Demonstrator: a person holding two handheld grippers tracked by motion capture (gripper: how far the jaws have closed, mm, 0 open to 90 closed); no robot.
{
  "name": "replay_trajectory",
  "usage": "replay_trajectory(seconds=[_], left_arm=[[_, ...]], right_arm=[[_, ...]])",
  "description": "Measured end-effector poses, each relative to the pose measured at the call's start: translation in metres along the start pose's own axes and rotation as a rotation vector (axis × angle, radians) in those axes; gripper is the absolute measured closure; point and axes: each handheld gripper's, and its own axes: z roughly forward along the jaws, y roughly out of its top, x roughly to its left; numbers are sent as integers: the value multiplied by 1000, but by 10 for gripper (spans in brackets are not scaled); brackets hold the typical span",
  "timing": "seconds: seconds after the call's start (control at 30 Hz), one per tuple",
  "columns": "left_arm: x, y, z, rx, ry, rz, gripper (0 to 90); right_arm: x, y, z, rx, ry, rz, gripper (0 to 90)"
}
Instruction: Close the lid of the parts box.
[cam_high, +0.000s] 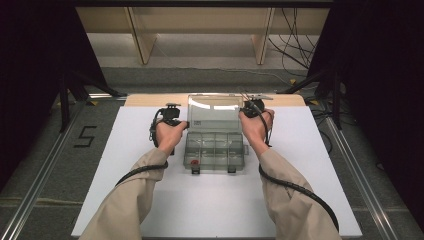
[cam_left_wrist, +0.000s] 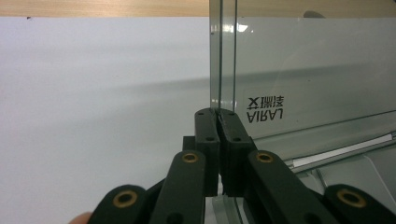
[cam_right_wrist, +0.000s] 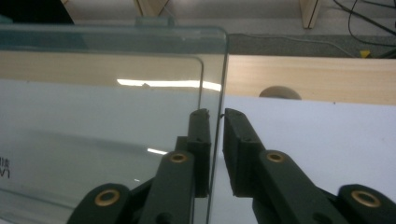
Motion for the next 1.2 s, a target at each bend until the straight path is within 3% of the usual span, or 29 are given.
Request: replay_trajectory(seconds=[0.03,0.17,0.3,0.33,0.43,0.47,0.5,0.63,0.77,0.93,1.2], left_arm=[[0,0,0,-4,1,0,877],[0,-2,-1,-11,-2,-5,877],[2,-2,-1,-8,-5,15,877],[1,-2,-1,-15,-5,1,877],[1,-1,-2,-8,-5,19,877],[1,-1,-2,-8,-6,20,878],[1,-1,-2,-9,-6,19,878],[2,-2,-2,-9,-9,20,878],[2,-1,-1,-7,-10,26,878],[3,-1,0,-5,-15,32,872],[4,-1,0,-7,-19,72,820]], right_arm=[[1,2,0,-13,3,15,798],[-1,13,1,-40,4,-1,741],[-2,22,5,-56,11,-14,708],[-2,24,5,-50,12,-6,707],[-2,27,8,-54,13,16,733],[-5,28,9,-59,16,-10,752],[-3,28,9,-46,13,16,775],[-4,29,10,-19,-5,-5,866],[-6,29,11,-19,-13,-13,878],[-3,30,8,-16,-12,21,885],[0,29,4,-41,-26,29,887]])
